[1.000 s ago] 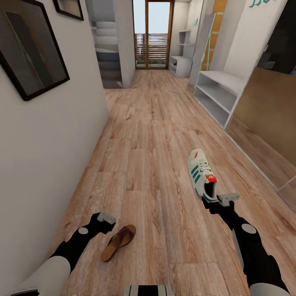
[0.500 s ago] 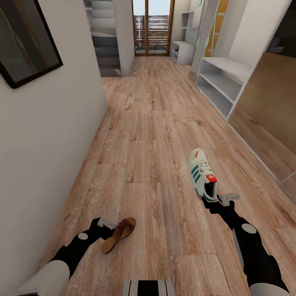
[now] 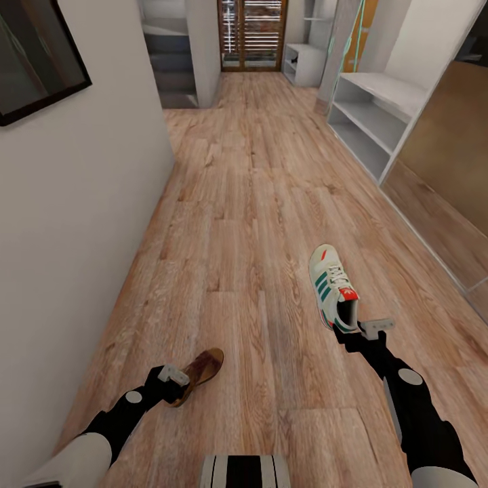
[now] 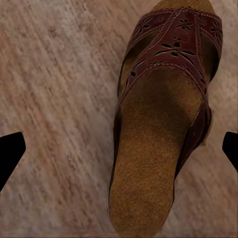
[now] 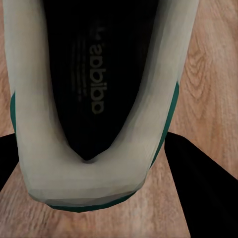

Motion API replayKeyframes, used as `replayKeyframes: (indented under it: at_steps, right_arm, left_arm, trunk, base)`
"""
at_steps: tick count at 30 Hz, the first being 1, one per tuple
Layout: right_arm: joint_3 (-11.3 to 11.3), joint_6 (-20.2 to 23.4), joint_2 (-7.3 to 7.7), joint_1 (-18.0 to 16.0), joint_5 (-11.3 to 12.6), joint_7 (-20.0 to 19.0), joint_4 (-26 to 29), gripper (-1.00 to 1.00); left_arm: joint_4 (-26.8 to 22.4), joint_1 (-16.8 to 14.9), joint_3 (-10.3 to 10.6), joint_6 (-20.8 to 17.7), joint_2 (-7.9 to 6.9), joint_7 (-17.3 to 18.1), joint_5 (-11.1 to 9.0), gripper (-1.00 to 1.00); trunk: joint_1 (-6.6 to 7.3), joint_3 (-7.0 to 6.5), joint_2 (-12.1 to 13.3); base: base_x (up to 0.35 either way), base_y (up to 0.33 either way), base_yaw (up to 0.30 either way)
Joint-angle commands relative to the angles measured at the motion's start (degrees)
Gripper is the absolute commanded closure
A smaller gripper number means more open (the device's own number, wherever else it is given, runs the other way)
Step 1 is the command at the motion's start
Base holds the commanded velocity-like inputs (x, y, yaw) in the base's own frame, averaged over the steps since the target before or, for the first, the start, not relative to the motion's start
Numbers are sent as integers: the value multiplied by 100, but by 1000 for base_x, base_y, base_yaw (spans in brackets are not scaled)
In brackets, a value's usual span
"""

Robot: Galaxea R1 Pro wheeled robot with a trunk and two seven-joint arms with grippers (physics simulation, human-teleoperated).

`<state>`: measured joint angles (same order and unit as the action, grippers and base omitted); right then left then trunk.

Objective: Pick up the two gym shoes and the two sandals from the corridor floor and place them onto the hallstand (shoe rack) in the corridor, making sure they are on the rack and not on the floor. Arrange them so the two gym shoes are next to each other and the two sandals are next to each other.

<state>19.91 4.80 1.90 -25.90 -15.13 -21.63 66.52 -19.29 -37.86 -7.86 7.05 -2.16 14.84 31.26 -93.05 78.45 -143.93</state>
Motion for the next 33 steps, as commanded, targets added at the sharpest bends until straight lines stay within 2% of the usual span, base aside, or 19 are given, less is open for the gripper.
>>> replayKeyframes:
  at_steps: [1,2,8,12,31,33]
  right_arm:
    - [13,23,-3,-3,-35,-39,10,100]
    - [13,24,-5,-3,-35,-37,10,100]
    - [13,22,-6,-3,-34,-40,10,100]
    - [14,23,-6,-3,-34,-39,12,100]
    - [13,23,-6,-3,-34,-38,10,100]
    - [14,22,-6,-3,-36,-38,10,100]
  left_arm:
    - [-1,-2,-50,29,-22,28,57,-100]
    - [-6,-6,-55,27,-111,17,56,-100]
    - [-45,-15,-55,25,-168,-2,56,-100]
    - [-26,-20,-41,25,-155,-10,56,-100]
    - [-71,-20,-42,23,-179,-15,64,-100]
    - [-79,-21,-46,19,-176,-16,94,-100]
  trunk:
    - [1,5,-2]
    - [-2,29,-3]
    - [-14,165,-10]
    - [-14,171,-10]
    - [-63,722,-35]
    - [-63,729,-35]
  base:
    - [0,0,0]
    - [0,0,0]
    - [0,0,0]
    - [0,0,0]
    - [0,0,0]
    - [0,0,0]
